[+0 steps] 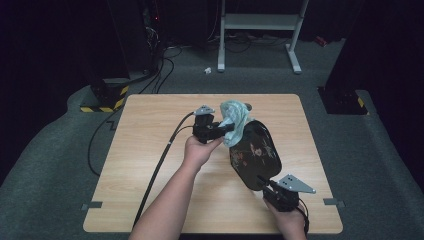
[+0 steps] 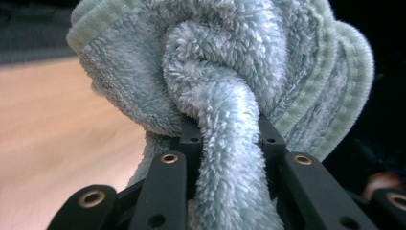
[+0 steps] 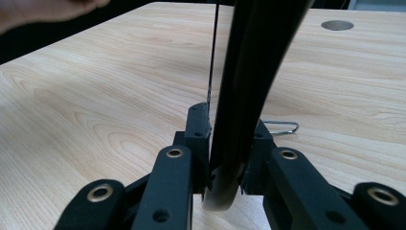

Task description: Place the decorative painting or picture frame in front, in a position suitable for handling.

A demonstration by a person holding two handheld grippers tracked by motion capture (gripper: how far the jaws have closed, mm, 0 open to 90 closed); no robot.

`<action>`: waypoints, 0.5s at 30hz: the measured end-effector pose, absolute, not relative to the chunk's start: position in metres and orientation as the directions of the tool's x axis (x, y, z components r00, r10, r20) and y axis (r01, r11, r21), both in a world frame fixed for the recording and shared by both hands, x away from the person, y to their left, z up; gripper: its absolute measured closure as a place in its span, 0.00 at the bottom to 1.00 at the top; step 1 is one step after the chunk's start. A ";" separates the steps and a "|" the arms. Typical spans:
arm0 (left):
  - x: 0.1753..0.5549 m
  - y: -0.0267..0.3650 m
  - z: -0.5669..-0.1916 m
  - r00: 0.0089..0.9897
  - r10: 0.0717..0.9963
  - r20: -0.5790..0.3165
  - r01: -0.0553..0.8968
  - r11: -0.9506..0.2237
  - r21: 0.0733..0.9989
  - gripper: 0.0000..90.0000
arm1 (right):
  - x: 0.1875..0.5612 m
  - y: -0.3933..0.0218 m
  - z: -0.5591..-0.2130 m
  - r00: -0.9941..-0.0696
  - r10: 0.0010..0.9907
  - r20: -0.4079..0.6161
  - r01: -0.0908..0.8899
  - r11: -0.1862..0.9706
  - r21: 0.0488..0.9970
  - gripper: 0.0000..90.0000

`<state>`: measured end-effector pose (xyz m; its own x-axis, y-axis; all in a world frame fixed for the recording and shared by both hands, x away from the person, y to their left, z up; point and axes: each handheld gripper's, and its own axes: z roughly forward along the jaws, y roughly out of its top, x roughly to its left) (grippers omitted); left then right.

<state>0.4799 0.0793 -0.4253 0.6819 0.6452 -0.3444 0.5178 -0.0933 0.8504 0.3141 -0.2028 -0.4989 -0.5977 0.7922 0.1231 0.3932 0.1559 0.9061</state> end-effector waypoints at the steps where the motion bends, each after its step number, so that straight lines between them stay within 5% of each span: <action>1: 0.480 0.082 -0.431 0.679 0.647 -0.346 0.527 -0.102 0.844 0.80 | 0.314 -0.203 -0.499 -0.598 0.792 0.121 0.391 0.157 0.907 0.86; 15: 0.461 0.089 -0.518 0.663 0.625 -0.413 0.650 -0.206 0.732 0.80 | 0.314 -0.202 -0.499 -0.597 0.793 0.123 0.390 0.153 0.908 0.86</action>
